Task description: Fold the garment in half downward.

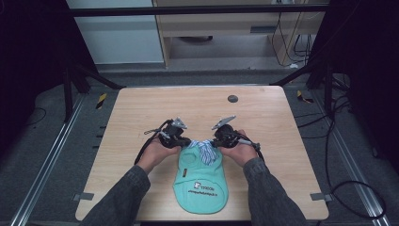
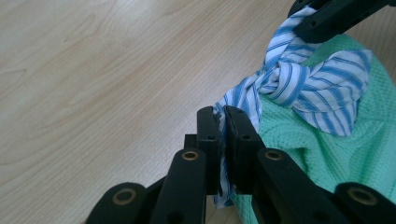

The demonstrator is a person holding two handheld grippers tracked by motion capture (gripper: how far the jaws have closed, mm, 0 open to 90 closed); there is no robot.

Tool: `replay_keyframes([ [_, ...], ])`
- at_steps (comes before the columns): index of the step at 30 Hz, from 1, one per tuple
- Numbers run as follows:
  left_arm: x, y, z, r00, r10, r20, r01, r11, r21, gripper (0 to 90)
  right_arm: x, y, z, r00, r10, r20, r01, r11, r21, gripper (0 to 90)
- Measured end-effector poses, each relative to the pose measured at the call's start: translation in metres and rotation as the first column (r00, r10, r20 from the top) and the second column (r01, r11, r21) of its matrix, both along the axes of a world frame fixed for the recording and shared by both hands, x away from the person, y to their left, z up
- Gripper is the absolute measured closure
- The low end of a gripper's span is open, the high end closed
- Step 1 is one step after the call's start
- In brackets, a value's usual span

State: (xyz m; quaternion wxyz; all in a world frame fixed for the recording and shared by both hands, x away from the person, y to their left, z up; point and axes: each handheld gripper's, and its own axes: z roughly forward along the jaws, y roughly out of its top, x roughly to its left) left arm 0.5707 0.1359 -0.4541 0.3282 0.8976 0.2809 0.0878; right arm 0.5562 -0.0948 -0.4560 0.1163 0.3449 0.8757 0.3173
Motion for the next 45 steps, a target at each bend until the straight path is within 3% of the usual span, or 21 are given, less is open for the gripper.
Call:
replay_keyframes([
  [9,-0.001,-0.003,0.015,0.9990,-0.033,0.029,0.033,0.9993,0.020,85.2,-0.002,-0.004,0.012,0.9988,0.028,0.041,-0.028,1.000,-0.011,82.7],
  [28,0.000,-0.005,0.032,0.9968,-0.043,0.068,0.042,0.9990,0.013,85.3,-0.005,-0.007,0.030,0.9941,0.066,0.086,-0.063,0.997,-0.034,82.9],
  [45,0.006,-0.009,0.050,0.9925,-0.056,0.109,0.052,0.9977,0.044,85.3,0.003,-0.009,0.044,0.9874,0.088,0.131,-0.083,0.995,-0.047,83.1],
])
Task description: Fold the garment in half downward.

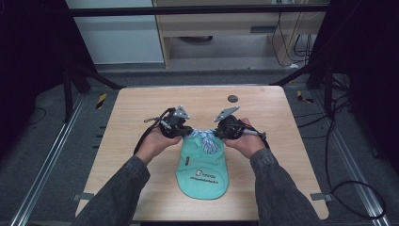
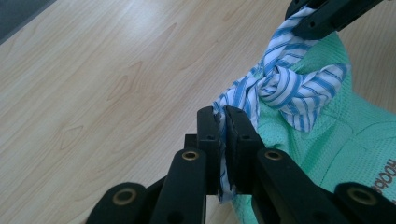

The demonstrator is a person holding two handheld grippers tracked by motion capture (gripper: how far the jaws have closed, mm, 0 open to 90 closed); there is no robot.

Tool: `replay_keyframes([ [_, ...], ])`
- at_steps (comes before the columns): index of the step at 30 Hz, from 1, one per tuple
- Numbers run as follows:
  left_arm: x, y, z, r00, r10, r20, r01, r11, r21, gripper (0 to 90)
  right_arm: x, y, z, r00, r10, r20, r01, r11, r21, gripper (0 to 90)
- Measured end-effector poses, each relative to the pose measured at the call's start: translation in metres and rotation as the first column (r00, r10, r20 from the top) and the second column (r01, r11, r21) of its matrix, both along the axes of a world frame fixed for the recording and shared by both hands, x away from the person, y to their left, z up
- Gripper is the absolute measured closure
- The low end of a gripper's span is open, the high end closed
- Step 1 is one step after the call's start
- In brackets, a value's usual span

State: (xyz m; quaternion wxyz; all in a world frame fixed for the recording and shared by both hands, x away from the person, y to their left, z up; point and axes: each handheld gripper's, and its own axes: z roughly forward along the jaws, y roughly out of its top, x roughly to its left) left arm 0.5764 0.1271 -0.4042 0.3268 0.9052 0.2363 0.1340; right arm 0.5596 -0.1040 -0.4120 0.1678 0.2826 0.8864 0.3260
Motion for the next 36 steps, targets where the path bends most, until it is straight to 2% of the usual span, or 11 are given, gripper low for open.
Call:
replay_keyframes([
  [12,-0.002,0.006,0.010,0.9995,0.005,0.031,-0.005,1.0000,-0.008,85.3,0.000,0.005,0.012,0.9990,0.030,0.034,-0.029,0.999,-0.017,83.1],
  [20,-0.012,0.007,0.019,0.9974,0.025,0.067,-0.024,0.9996,-0.012,85.2,-0.005,0.008,0.021,0.9977,0.031,0.060,-0.030,0.999,-0.022,83.1],
  [25,-0.016,0.007,0.023,0.9956,0.034,0.087,-0.034,0.9994,0.000,85.2,-0.010,0.010,0.025,0.9965,0.029,0.078,-0.027,0.999,-0.026,83.1],
  [36,-0.010,0.012,0.024,0.9940,0.047,0.099,-0.047,0.9989,0.000,85.1,-0.003,0.017,0.028,0.9957,0.036,0.085,-0.033,0.999,-0.038,83.1],
])
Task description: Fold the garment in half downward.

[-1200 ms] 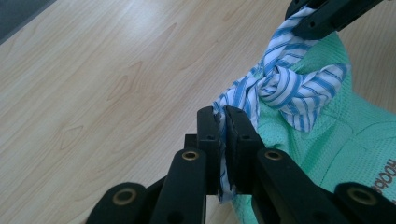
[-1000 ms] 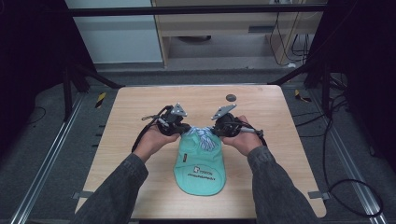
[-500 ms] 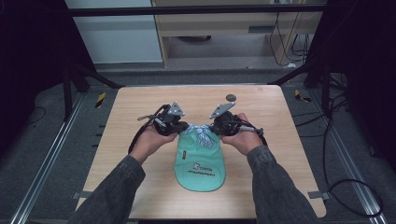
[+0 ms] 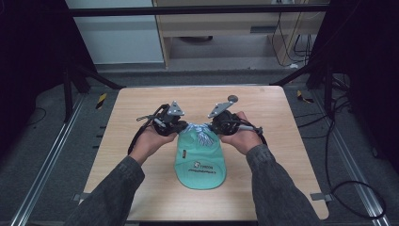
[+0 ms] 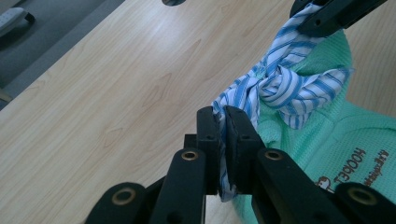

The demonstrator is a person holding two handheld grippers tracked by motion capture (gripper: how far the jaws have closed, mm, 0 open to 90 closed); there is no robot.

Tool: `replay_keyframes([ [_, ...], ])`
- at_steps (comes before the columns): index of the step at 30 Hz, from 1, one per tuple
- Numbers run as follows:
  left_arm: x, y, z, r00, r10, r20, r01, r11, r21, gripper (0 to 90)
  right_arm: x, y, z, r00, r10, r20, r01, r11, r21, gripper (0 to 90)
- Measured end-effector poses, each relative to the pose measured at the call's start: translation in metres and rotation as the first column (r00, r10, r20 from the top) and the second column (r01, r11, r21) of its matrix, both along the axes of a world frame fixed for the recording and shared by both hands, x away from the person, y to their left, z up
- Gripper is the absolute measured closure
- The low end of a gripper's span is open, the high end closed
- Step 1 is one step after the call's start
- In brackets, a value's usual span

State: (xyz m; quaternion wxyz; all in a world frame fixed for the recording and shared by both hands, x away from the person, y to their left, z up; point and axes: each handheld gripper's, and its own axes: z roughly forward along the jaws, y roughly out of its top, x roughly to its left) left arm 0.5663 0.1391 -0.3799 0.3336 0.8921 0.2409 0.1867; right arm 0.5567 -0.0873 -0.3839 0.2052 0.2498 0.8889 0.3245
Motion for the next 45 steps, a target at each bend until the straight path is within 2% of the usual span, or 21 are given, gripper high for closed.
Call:
replay_keyframes([
  [26,0.018,-0.010,0.015,0.9993,0.006,0.037,-0.006,1.0000,0.004,85.0,0.012,-0.006,0.013,0.9988,-0.025,0.042,0.025,1.000,0.005,83.1],
  [36,0.025,-0.011,0.014,0.9991,0.009,0.042,-0.009,0.9999,0.005,85.0,0.020,-0.006,0.012,0.9986,-0.028,0.045,0.028,1.000,-0.001,83.1],
  [41,0.022,-0.013,0.012,0.9984,0.005,0.057,-0.006,0.9998,0.020,85.0,0.020,-0.005,0.009,0.9984,-0.029,0.048,0.029,1.000,-0.007,83.1],
  [45,0.015,-0.014,0.007,0.9974,0.001,0.072,-0.002,0.9998,0.022,85.0,0.016,-0.004,0.005,0.9983,-0.021,0.054,0.022,1.000,-0.018,83.0],
])
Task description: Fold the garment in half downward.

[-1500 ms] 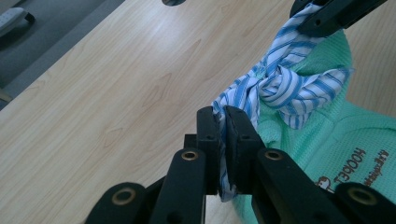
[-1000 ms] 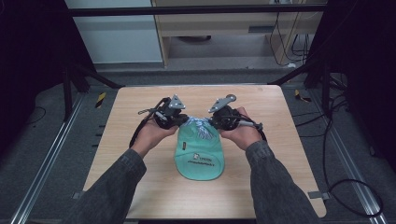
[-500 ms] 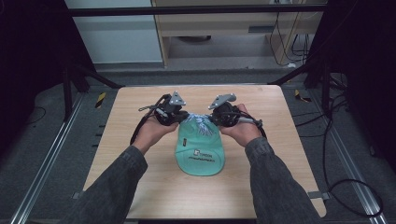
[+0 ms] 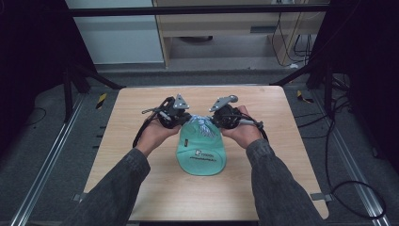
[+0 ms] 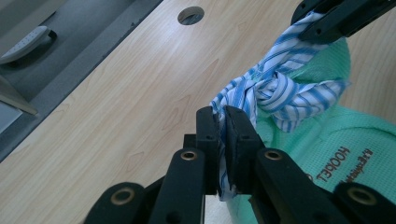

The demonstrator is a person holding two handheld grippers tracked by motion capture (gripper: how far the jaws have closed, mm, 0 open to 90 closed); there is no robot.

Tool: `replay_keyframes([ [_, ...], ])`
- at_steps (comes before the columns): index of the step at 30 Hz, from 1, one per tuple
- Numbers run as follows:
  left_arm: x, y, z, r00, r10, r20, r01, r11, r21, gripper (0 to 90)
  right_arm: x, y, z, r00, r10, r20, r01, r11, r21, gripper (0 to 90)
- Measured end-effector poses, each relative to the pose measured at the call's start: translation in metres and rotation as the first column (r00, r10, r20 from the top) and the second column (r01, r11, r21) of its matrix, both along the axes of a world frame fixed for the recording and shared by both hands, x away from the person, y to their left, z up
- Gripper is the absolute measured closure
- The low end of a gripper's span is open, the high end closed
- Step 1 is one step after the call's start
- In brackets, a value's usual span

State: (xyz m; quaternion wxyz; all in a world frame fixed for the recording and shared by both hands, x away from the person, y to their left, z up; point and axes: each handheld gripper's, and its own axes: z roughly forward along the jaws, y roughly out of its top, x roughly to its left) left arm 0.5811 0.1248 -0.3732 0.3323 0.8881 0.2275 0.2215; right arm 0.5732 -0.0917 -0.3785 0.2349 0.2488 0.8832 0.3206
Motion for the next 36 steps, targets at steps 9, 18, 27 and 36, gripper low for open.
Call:
replay_keyframes([
  [9,-0.015,-0.001,-0.007,0.9998,-0.016,0.014,0.016,0.9999,-0.004,85.0,-0.012,-0.002,-0.009,0.9999,0.006,0.009,-0.006,1.000,-0.003,82.9],
  [18,-0.027,-0.002,-0.013,0.9993,-0.029,0.022,0.030,0.9996,-0.004,84.9,-0.029,-0.004,-0.018,0.9991,0.020,0.036,-0.019,1.000,-0.012,82.8],
  [27,-0.041,-0.002,-0.017,0.9987,-0.041,0.030,0.041,0.9992,-0.001,84.9,-0.038,-0.006,-0.027,0.9989,0.021,0.043,-0.020,1.000,-0.012,82.6],
  [36,-0.054,0.003,-0.027,0.9988,-0.047,0.015,0.047,0.9989,0.000,85.0,-0.055,-0.003,-0.036,0.9978,0.047,0.047,-0.047,0.999,-0.018,82.5],
])
